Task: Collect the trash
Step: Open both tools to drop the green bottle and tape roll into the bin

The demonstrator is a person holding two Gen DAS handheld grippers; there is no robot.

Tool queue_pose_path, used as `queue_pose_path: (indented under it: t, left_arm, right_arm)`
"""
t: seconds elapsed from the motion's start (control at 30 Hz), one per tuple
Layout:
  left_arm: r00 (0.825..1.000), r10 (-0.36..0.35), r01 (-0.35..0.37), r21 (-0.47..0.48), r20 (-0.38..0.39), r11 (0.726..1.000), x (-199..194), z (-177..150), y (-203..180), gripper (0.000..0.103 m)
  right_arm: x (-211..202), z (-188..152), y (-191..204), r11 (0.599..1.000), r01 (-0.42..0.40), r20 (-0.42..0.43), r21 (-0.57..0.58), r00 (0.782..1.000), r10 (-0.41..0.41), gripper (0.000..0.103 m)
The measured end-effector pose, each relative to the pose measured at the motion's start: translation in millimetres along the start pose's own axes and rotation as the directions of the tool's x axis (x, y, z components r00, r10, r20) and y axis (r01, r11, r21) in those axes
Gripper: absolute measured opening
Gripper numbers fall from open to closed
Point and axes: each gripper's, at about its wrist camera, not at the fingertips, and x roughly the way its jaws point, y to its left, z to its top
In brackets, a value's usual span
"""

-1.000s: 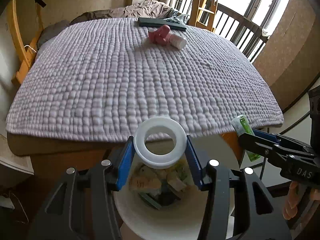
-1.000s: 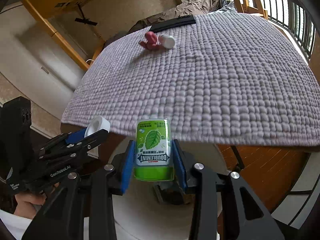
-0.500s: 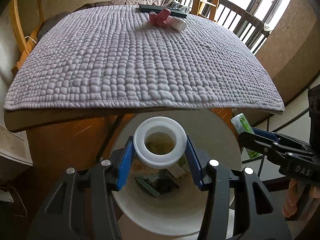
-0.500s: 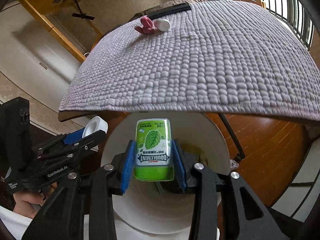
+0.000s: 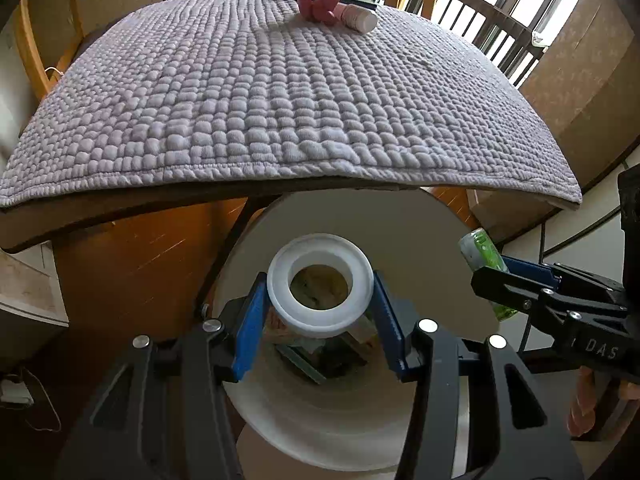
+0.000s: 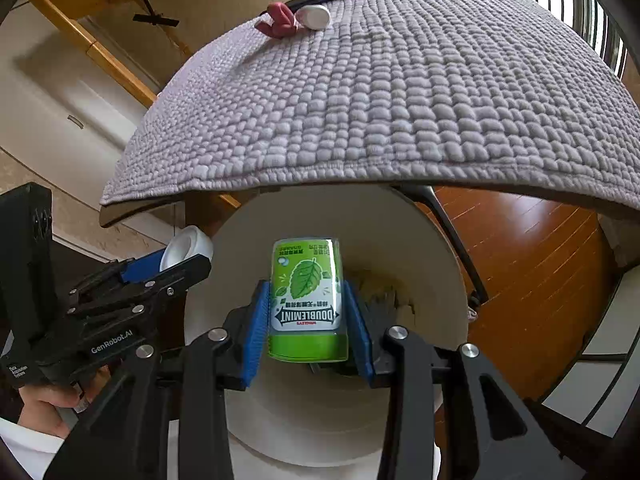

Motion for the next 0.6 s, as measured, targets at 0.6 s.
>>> queue_pose_path:
  t: [0.6]
  left_arm:
    - [1.000,-0.001,0.001,0.001,-0.002,1.000,11.9,1.7,-0.6,0.052]
  right_arm:
    - [15.4,7.2,4.8,1.000,-0.003,0.002,-0.008,1.000,0.003,0.037]
